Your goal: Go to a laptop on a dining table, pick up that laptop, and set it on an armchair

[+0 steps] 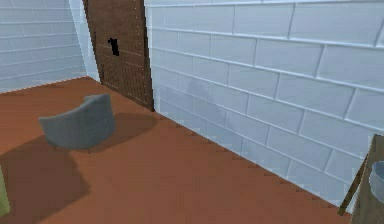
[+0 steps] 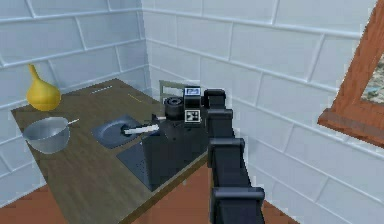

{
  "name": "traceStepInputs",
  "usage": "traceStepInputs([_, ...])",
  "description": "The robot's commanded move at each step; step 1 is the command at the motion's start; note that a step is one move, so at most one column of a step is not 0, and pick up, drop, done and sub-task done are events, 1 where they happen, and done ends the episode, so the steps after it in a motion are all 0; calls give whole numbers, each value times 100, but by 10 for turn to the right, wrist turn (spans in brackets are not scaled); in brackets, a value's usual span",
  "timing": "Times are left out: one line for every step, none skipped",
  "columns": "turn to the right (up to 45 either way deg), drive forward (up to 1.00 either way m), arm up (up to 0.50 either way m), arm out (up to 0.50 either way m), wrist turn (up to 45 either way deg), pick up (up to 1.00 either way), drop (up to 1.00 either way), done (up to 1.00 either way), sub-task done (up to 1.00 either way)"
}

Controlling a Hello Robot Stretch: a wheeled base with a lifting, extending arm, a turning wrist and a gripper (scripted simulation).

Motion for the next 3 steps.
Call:
traceStepInputs([0,0,0,0,0,100,0,0,0])
traceStepInputs([0,0,6,0,0,0,0,0,0])
traceStepInputs([0,0,0,0,-450,0,0,0,0])
